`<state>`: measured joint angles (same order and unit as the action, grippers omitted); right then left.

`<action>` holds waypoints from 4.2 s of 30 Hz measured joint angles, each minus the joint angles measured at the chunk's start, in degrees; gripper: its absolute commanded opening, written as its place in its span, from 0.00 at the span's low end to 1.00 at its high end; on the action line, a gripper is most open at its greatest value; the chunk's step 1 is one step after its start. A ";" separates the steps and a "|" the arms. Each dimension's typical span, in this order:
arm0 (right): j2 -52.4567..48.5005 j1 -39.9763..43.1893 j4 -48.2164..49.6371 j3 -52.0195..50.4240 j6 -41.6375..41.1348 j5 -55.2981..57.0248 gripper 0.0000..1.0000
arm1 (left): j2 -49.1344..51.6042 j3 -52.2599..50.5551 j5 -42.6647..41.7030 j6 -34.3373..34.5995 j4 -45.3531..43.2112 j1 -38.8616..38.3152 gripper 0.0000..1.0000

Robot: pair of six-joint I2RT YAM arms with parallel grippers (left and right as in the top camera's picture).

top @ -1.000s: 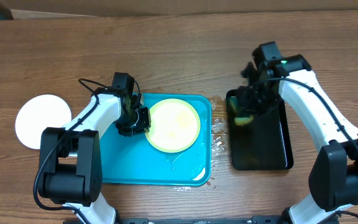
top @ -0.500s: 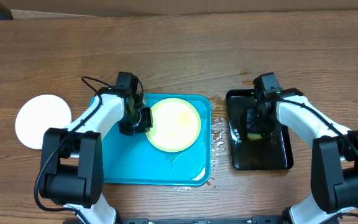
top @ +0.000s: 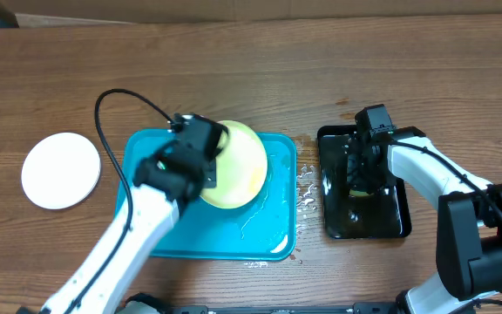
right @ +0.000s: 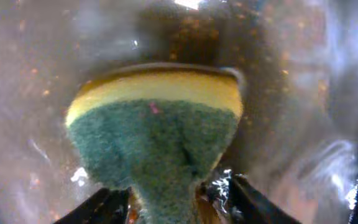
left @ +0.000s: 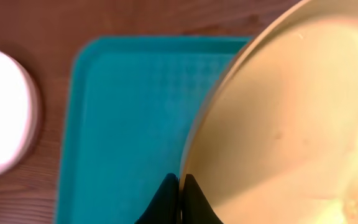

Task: Clean dirty plates on tray and stack at the side
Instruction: 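Tilt the yellow plate up over the teal tray with the left gripper, then carry the yellow plate left and stack it on the white plates, then move the left gripper back over the teal tray's left edge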

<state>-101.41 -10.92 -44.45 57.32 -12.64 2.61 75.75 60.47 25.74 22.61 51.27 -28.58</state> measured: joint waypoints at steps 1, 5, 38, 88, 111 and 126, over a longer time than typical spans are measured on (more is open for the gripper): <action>0.00 0.00 -0.15 -0.02 0.04 0.17 0.75 | -0.39 0.00 2.64 0.00 0.26 -2.36 0.04; 0.00 0.00 -0.61 -0.02 0.15 0.44 1.00 | -0.02 0.00 15.28 0.04 1.68 -12.66 0.04; 0.04 0.00 -0.92 -0.04 0.48 -0.26 0.18 | 5.53 0.00 52.94 -0.26 2.56 -27.32 0.04; 0.20 0.00 10.34 -1.44 0.72 1.07 1.00 | 3.43 1.57 -15.65 7.08 -7.98 64.96 0.06; 0.20 0.00 10.34 -1.44 0.70 1.05 1.00 | 15.54 1.60 -24.57 7.26 -20.15 74.44 0.94; 0.20 -0.02 10.34 -1.44 0.68 1.03 1.00 | 15.56 1.84 -61.79 -1.38 -9.46 62.53 1.00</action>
<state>-101.21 -10.94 -34.11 55.88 -11.97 3.64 91.31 62.30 -36.05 21.23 41.80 33.95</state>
